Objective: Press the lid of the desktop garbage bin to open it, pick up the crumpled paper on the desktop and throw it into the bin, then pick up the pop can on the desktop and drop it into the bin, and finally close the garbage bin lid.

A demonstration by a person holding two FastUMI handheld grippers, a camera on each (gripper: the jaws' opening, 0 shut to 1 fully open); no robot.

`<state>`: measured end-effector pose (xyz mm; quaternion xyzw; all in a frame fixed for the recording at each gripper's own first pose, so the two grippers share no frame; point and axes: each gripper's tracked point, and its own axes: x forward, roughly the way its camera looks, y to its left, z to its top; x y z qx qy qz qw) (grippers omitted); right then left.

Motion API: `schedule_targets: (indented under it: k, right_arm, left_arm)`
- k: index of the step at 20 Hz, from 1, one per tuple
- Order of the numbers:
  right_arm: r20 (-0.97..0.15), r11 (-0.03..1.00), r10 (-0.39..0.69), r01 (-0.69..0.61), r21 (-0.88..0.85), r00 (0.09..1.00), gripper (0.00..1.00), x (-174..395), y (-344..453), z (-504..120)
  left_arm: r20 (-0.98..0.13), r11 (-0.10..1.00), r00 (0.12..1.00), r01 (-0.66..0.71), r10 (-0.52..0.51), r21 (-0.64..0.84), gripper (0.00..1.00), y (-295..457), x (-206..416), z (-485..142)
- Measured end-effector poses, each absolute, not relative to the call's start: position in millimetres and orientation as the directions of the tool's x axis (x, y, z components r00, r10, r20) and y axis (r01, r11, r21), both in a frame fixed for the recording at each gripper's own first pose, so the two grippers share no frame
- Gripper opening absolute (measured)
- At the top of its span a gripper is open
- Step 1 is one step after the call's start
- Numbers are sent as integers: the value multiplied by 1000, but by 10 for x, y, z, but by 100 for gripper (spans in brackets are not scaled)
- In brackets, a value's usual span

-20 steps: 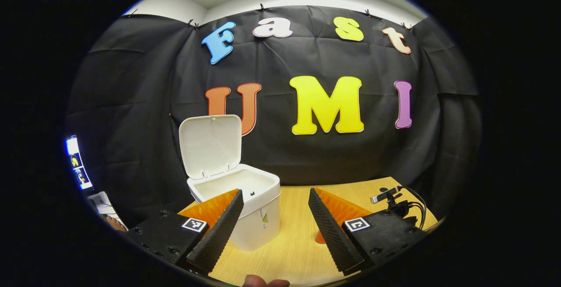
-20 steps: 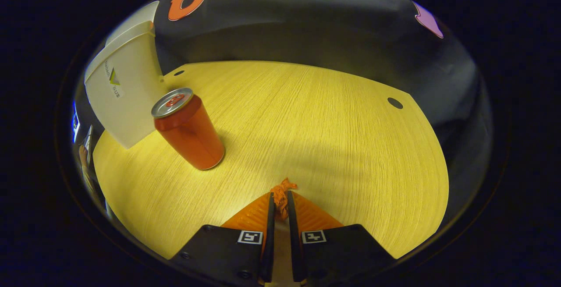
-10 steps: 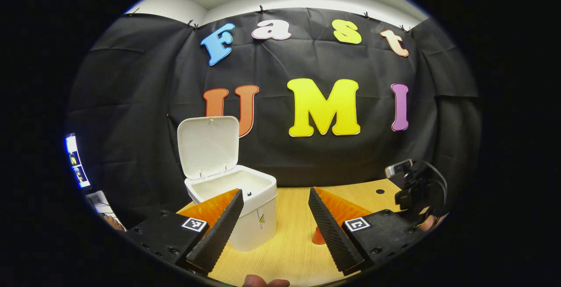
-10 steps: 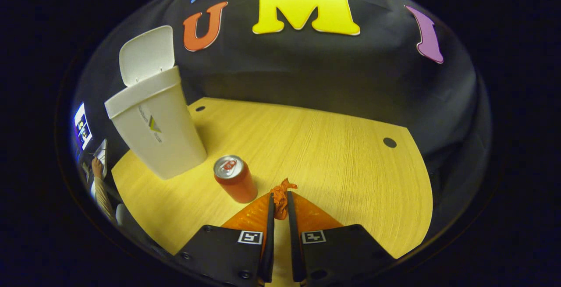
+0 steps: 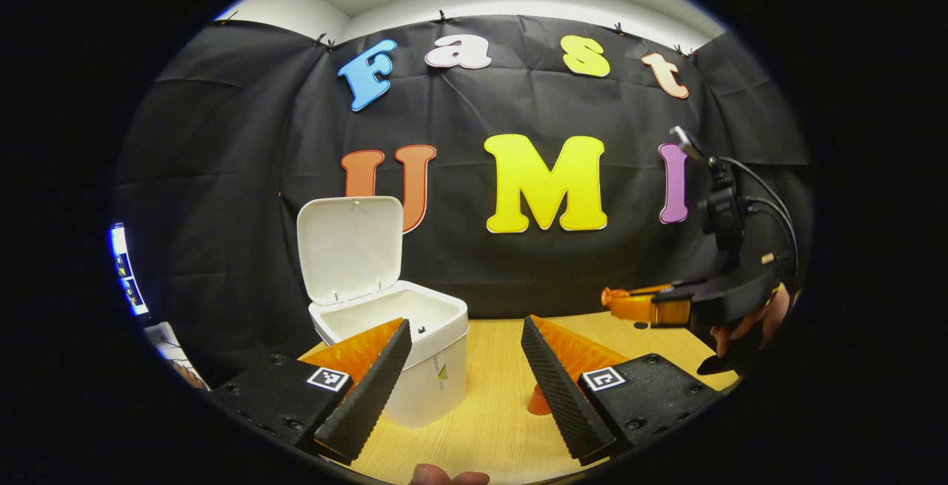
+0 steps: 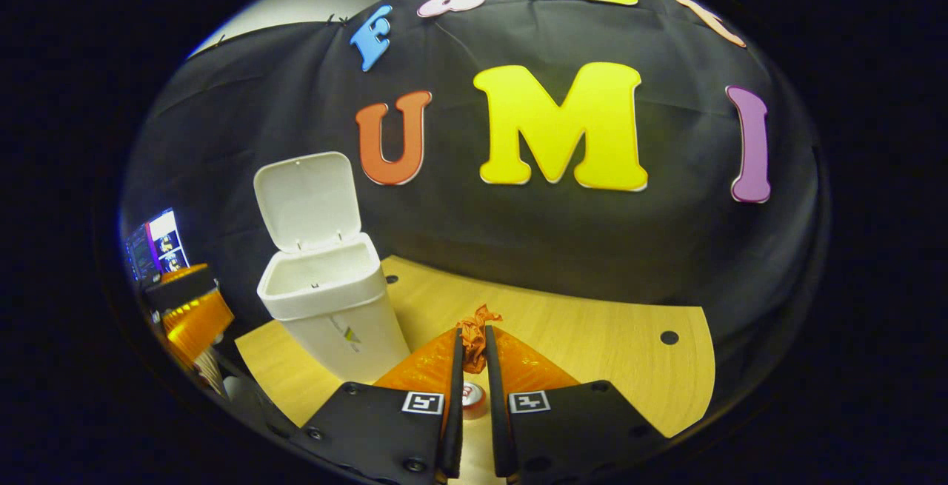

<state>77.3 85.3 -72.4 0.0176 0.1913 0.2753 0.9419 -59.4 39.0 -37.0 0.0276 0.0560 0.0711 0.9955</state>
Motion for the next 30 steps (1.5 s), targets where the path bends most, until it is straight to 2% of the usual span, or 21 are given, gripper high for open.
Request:
schedule_targets:
  k: [4, 10, 11, 12, 13, 22, 30]
  right_arm:
    - [-285, 798, 601, -580, 162, 747, 17, 698, 1316, -272]
    - [-264, 724, 686, -671, 158, 678, 17, 739, 2120, -131]
    - [-268, 711, 699, -684, 163, 663, 17, 707, 2251, -146]
    - [-273, 698, 711, -696, 168, 647, 17, 694, 2385, -172]
    - [-277, 685, 723, -709, 169, 633, 17, 686, 2514, -191]
    - [-346, 608, 772, -778, 160, 532, 17, 654, 3434, -525]
    - [-442, 616, 738, -777, 132, 510, 17, 789, 3811, -969]
  left_arm:
    - [-114, 986, 981, -153, 160, 64, 98, 500, -677, -406]
    - [-127, 985, 977, -167, 171, 38, 98, 674, -899, -446]
    - [-125, 983, 975, -178, 181, 37, 98, 728, -931, -439]
    - [-124, 981, 973, -190, 193, 36, 89, 779, -958, -438]
    - [-124, 978, 971, -204, 206, 34, 98, 843, -990, -446]
    - [-128, 941, 932, -336, 339, 47, 98, 1383, -1270, -473]
    - [-141, 912, 901, -407, 409, 47, 98, 1684, -1444, -515]
